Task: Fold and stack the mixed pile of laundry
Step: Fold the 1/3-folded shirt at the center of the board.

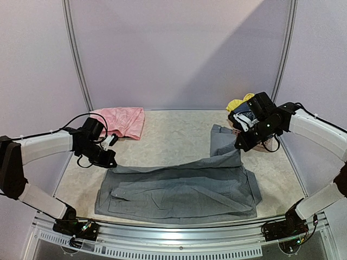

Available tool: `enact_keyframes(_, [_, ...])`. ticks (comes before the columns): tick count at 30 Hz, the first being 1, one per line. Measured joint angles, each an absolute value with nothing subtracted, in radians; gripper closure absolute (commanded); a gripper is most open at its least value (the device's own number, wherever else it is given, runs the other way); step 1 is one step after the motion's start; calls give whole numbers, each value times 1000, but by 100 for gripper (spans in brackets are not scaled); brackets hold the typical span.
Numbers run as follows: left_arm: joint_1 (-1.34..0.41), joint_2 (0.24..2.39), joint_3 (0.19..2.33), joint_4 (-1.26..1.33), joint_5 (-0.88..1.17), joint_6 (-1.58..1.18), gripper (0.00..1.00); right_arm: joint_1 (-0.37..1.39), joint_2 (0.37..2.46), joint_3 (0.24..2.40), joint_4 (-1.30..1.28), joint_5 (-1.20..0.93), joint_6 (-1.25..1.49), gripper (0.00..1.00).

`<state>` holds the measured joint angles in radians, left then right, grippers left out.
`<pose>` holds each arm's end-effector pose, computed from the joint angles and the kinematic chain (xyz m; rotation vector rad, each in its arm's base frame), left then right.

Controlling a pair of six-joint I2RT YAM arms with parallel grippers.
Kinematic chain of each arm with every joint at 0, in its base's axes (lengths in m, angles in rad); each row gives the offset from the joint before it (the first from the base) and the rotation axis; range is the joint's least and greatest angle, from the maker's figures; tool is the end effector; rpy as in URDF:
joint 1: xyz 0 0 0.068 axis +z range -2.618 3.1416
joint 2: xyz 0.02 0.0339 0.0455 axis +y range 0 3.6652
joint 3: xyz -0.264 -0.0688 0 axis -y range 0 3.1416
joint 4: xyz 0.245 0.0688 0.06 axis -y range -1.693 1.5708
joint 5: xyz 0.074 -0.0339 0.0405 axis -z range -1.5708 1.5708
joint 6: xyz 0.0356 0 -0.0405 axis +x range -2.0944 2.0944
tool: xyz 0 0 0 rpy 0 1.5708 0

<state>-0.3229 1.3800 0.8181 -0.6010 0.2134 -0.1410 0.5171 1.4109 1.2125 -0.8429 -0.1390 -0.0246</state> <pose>0.2370 -0.0872 0.1931 0.3120 2.7465 -0.4195 0.2454 0.1453 0.2904 -0.7542 2.5299 0.3526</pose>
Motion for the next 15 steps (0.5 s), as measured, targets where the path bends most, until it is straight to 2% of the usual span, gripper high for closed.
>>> enact_keyframes(4, [-334, 1380, 818, -619, 185, -154, 100, 528, 1393, 1140, -838, -151, -17, 100])
enact_keyframes(10, [-345, 1380, 818, -661, 137, -168, 94, 553, 1386, 1056, -822, -159, 31, 100])
enact_keyframes(15, [-349, 1380, 818, -690, 111, -186, 85, 560, 1385, 1004, -805, -163, 71, 99])
